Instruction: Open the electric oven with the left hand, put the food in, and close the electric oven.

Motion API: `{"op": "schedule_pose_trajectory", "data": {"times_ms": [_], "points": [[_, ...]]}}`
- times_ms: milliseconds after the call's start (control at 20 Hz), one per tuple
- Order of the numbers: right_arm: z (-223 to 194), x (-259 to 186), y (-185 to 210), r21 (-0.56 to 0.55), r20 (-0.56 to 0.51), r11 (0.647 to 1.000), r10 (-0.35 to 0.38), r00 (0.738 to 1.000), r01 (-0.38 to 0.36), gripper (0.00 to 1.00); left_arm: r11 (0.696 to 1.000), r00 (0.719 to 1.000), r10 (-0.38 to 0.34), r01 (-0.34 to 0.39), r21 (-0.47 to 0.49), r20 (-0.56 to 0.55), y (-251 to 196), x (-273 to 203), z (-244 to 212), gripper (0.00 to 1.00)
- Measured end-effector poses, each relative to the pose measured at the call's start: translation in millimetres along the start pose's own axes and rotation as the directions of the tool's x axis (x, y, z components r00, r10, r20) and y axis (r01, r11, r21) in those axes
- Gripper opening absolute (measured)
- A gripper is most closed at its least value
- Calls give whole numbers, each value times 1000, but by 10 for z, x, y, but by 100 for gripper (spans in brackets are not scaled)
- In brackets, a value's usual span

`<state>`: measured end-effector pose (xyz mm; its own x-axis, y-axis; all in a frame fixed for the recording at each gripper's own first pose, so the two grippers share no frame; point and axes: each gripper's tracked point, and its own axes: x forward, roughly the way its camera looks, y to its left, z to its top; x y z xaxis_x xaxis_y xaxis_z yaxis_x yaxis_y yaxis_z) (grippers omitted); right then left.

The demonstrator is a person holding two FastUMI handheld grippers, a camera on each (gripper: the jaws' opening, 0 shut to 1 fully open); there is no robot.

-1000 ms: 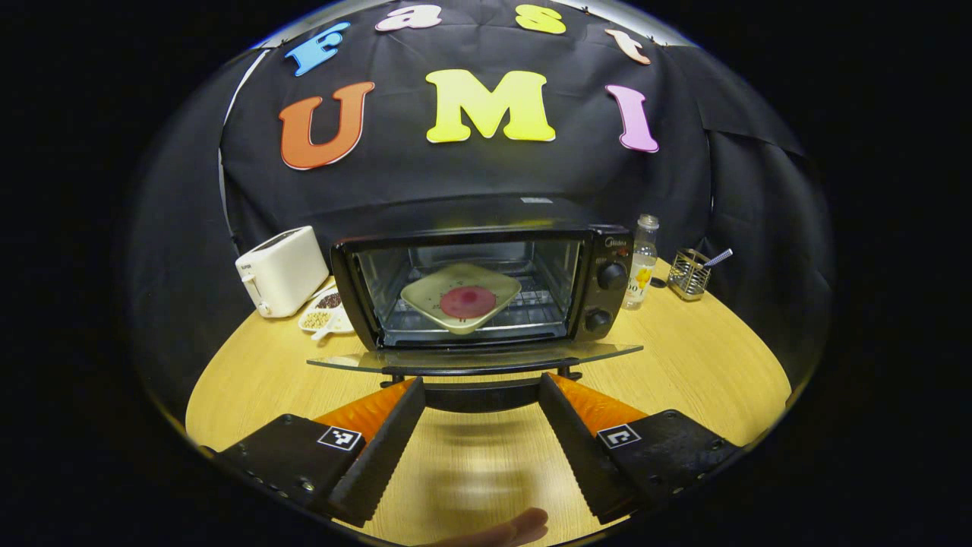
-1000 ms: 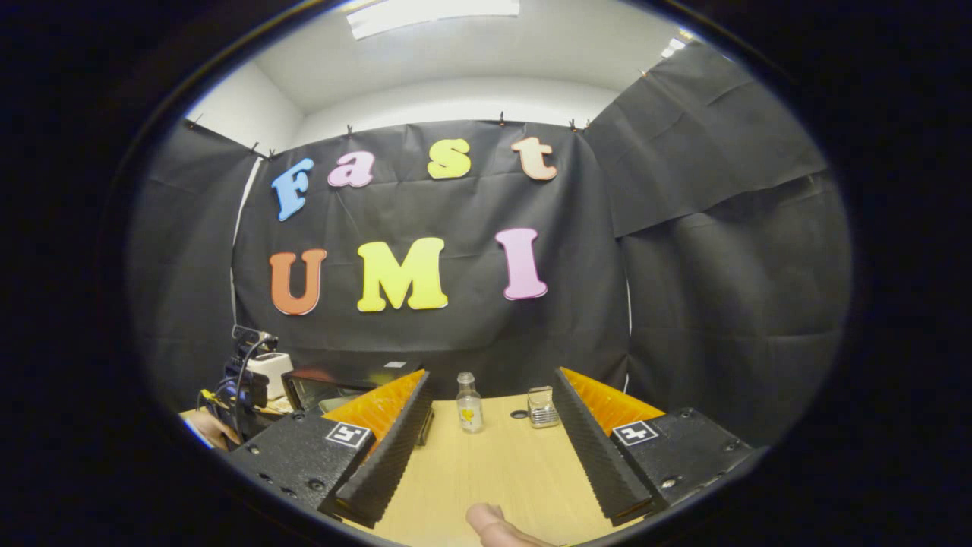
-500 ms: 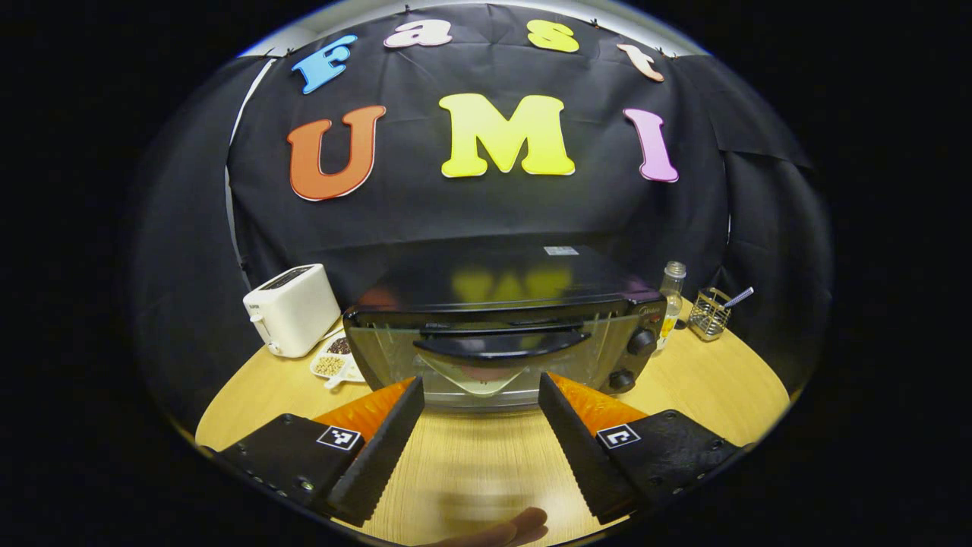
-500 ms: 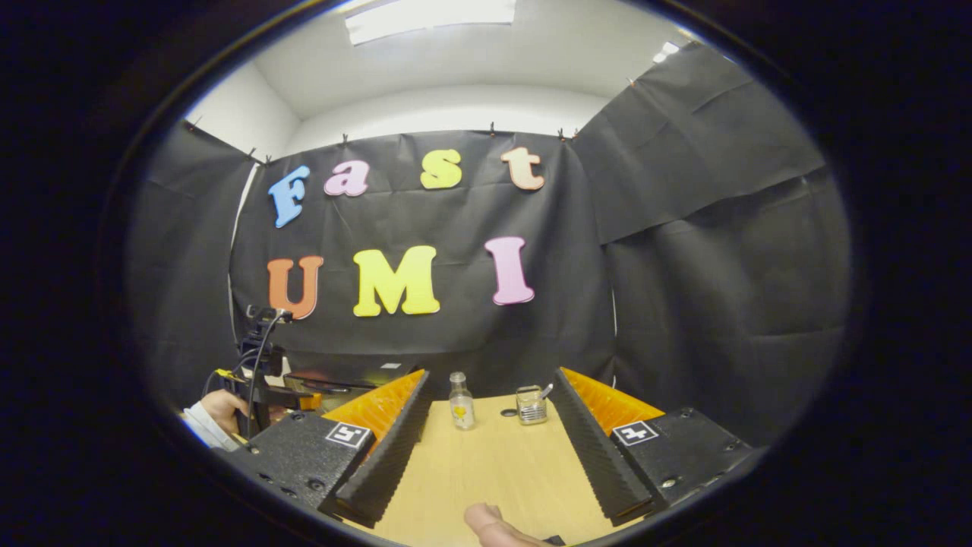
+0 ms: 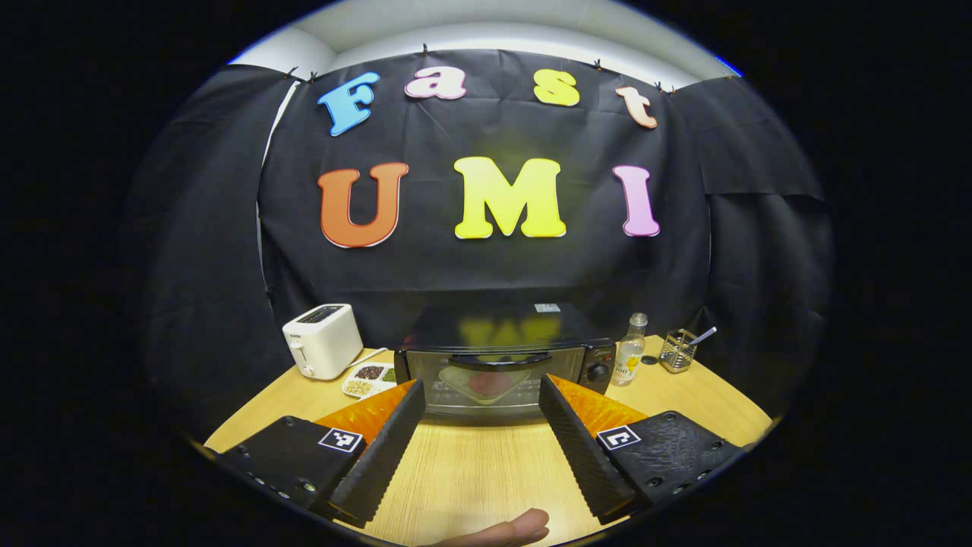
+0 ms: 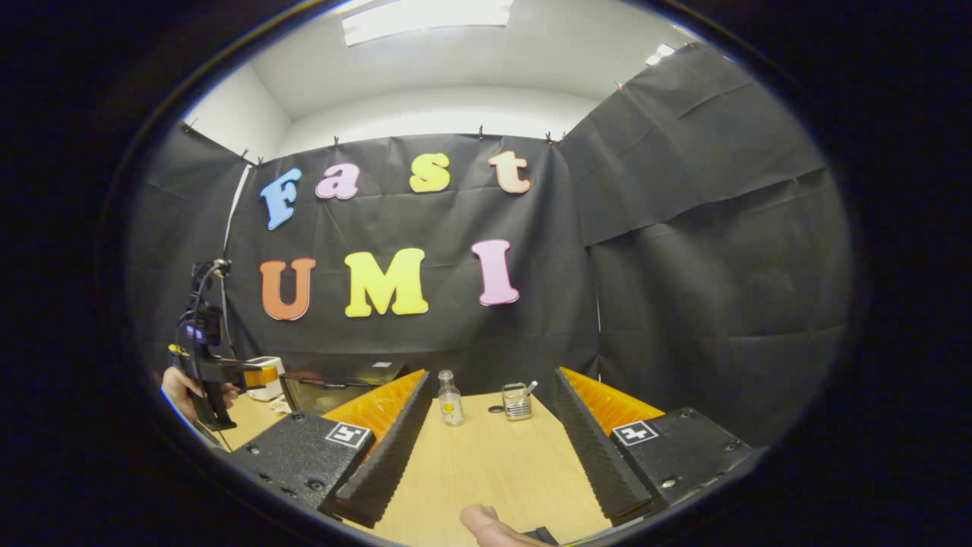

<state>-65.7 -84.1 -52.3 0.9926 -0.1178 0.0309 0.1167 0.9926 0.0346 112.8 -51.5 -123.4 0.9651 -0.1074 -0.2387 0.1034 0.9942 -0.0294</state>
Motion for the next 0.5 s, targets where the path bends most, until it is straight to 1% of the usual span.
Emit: {"op": "schedule_pose_trajectory", "data": {"times_ms": [50, 100, 150, 350, 400, 500], "points": [[32, -39, 2, 2, 3, 1000, 2, 1000, -2, 96, 1000, 1000, -5, 5, 0, 25, -22, -132, 103, 96], [61, -71, -2, 0, 9, 1000, 2, 1000, -2, 100, 1000, 999, -10, 10, 0, 52, -57, -279, 211, 96], [90, -100, -13, -5, 16, 1000, 1, 1000, 0, 96, 1000, 997, -14, 14, 1, 81, -81, -420, 302, 96], [209, -196, 5, -19, 42, 1000, 0, 999, 1, 96, 1000, 987, -12, 11, 6, 162, -96, -950, 543, 96], [232, -223, 29, -19, 47, 1000, 6, 999, -5, 100, 1000, 983, -10, 10, 3, 184, -102, -1091, 596, 96], [249, -260, 76, -17, 57, 1000, 20, 998, -19, 100, 1000, 975, 1, 0, -2, 221, -82, -1342, 653, 96]]}}
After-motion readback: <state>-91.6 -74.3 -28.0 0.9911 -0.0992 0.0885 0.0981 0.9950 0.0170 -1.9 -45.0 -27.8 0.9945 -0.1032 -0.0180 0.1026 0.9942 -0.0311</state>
